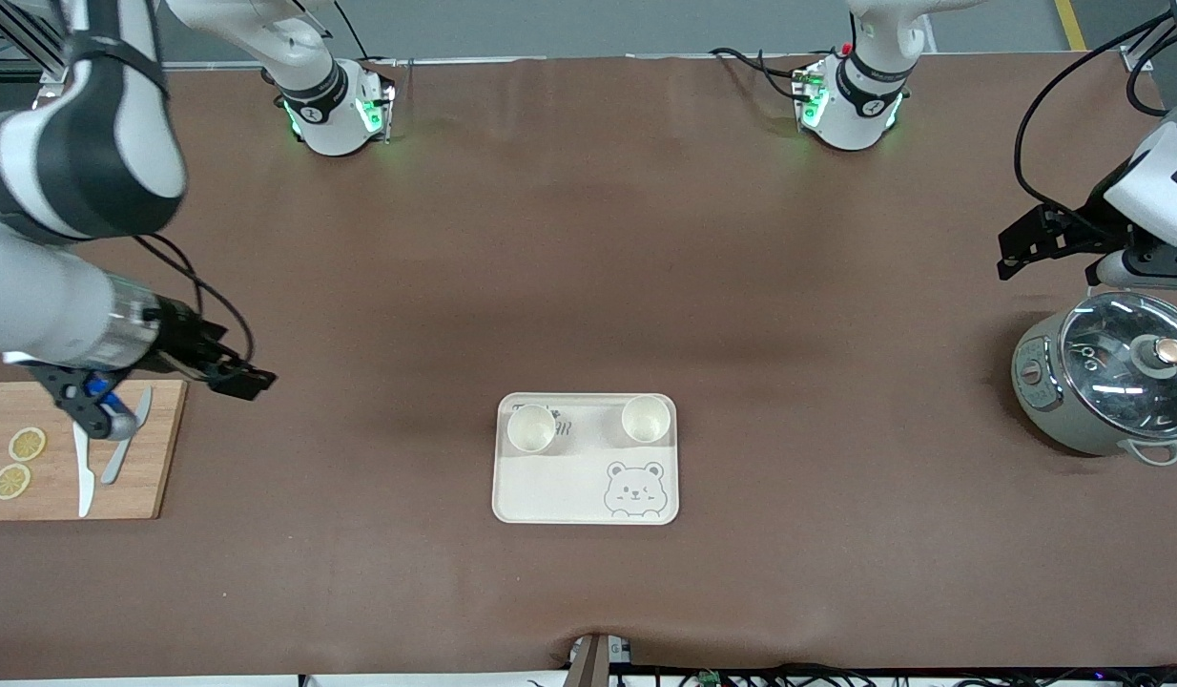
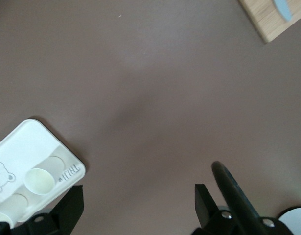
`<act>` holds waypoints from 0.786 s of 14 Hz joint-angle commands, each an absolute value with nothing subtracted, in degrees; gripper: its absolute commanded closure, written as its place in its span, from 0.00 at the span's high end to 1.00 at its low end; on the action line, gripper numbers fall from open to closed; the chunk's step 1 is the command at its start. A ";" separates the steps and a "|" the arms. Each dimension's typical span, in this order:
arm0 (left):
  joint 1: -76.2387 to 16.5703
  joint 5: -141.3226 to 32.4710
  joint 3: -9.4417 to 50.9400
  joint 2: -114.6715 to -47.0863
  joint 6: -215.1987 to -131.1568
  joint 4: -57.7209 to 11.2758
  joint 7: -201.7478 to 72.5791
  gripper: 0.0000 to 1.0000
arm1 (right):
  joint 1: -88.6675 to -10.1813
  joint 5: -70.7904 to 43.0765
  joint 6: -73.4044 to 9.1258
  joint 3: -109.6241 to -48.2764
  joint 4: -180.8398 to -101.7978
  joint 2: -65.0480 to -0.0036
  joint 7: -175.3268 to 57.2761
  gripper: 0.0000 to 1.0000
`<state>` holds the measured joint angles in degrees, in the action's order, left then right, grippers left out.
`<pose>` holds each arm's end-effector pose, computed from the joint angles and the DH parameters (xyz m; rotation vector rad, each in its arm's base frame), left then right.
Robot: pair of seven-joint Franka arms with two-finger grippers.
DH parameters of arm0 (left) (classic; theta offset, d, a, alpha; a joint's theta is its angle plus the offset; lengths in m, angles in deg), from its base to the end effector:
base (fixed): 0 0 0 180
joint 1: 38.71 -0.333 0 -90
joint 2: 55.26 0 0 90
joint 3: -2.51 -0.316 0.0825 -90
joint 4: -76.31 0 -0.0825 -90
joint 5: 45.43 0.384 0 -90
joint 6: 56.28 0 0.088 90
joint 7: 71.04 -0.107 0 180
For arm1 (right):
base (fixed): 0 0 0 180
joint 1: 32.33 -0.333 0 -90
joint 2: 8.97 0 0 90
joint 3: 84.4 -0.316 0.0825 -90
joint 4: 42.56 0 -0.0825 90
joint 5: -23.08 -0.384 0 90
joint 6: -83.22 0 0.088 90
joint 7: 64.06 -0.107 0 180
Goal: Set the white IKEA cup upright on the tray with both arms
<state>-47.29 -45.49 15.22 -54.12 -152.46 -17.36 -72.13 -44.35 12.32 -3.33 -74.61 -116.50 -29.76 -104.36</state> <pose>0.5567 -0.0415 0.6146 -3.1351 0.1429 -0.0993 0.6474 0.0655 0.5347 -2.8969 0.9912 0.2681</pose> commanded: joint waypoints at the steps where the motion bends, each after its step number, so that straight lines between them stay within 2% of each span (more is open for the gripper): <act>1: -47.67 -46.22 15.70 -53.32 -150.15 -16.94 -71.92 1.00 | -37.89 13.23 -1.60 -77.36 -118.94 -26.21 -94.51 1.00; 6: -47.67 -45.88 15.61 -52.71 -149.79 -16.85 -71.91 1.00 | -25.58 18.50 1.03 -86.32 -119.03 -22.43 -76.83 1.00; 8: -47.67 -45.43 15.69 -52.62 -149.79 -16.94 -71.74 1.00 | -24.68 18.59 2.44 -86.77 -120.51 -19.36 -73.56 1.00; 11: -47.59 -45.43 15.78 -52.27 -149.88 -17.38 -70.34 1.00 | -26.34 18.59 0.44 -86.60 -128.49 -11.55 -73.29 1.00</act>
<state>-47.28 -45.49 15.36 -53.43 -150.73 -17.09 -71.54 -26.02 17.66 2.69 -85.32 -120.34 -18.71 -74.03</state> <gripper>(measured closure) 0.000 0.000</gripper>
